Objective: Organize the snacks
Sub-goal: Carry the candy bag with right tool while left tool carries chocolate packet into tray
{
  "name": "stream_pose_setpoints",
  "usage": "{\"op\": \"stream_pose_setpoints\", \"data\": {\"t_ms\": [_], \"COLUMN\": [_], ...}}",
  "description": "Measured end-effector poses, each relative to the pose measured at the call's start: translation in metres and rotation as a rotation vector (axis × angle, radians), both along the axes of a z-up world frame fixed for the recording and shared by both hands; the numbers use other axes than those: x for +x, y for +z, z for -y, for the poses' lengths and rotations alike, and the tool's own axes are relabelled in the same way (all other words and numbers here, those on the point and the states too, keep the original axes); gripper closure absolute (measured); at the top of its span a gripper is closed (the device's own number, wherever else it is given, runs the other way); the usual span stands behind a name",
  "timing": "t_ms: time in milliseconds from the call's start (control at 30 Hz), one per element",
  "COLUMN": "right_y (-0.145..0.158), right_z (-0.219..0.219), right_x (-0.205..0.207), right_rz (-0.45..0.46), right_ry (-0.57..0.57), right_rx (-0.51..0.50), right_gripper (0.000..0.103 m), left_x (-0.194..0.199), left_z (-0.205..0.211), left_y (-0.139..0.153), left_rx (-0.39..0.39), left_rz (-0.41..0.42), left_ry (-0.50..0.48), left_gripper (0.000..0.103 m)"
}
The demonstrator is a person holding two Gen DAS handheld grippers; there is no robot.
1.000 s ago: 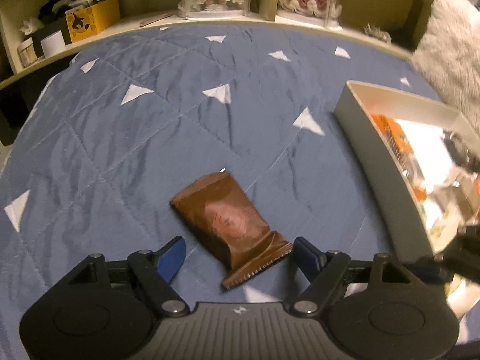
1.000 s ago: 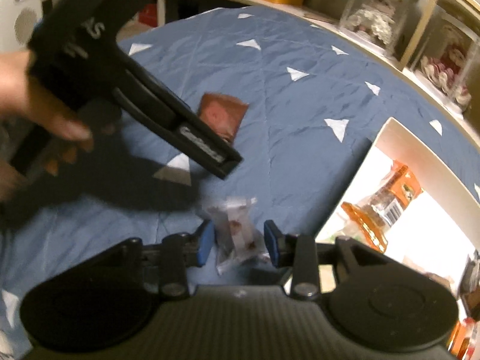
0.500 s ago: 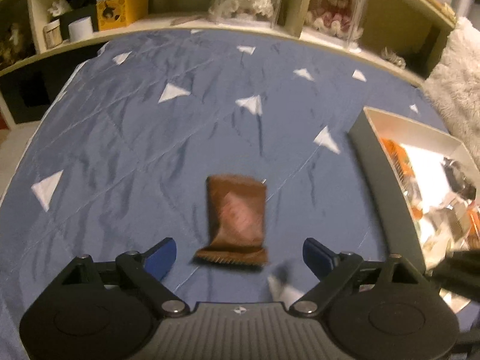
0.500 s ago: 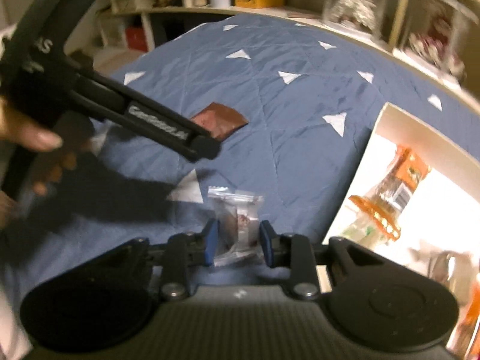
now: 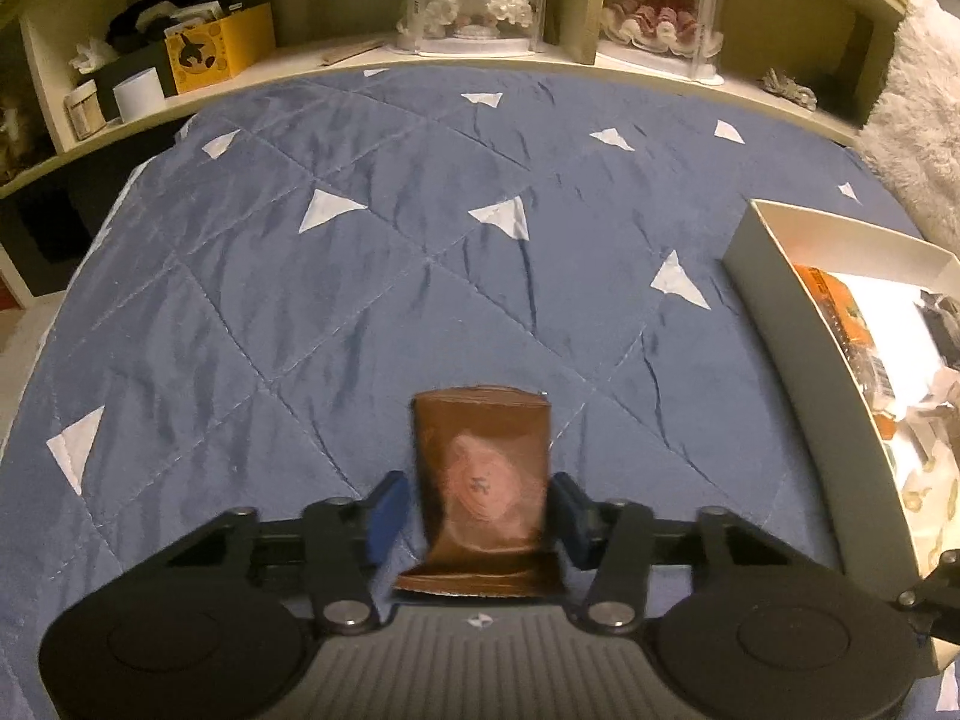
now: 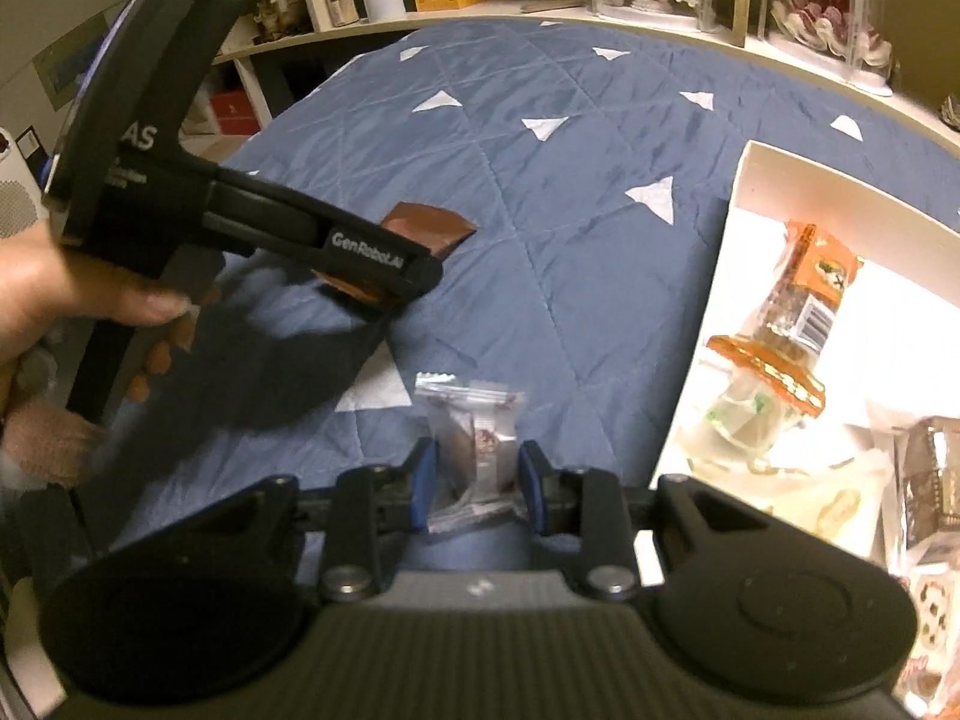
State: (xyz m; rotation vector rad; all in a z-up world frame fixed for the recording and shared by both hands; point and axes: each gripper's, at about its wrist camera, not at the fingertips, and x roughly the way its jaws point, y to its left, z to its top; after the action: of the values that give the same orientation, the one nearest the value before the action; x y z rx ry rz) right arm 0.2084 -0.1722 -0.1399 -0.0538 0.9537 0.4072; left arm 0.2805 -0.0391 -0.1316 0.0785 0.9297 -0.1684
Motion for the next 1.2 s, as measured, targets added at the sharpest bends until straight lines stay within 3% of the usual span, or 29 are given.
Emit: {"op": "stream_pose_setpoints", "data": {"t_ms": [267,567,900,1200], "right_y": [0.006,0.040,0.076,0.096], "right_z": [0.007,0.031,0.076,0.139], "right_x": [-0.003,-0.010,-0.019,-0.016], "right_rz": [0.022,0.119,0.209,0.280], "right_ry": [-0.023,-0.100,-0.184,-0.296], "right_rx": [0.020,0.062,0.040,0.027], "right_gripper": [0.069,0.069,0.070,0.070], "left_x": [-0.009,-0.032,-0.060,-0.058], "left_z": [-0.004,-0.002,0.039,0.096], "left_y": [0.008,0.052,0.089,0.111], "left_rx": [-0.020,-0.126,-0.162,-0.209], "left_rz": [0.007,0.117,0.192,0.229], "left_ry": [0.006,0.002,-0.119,-0.218], "left_gripper": [0.061,0.061,0.061,0.061]}}
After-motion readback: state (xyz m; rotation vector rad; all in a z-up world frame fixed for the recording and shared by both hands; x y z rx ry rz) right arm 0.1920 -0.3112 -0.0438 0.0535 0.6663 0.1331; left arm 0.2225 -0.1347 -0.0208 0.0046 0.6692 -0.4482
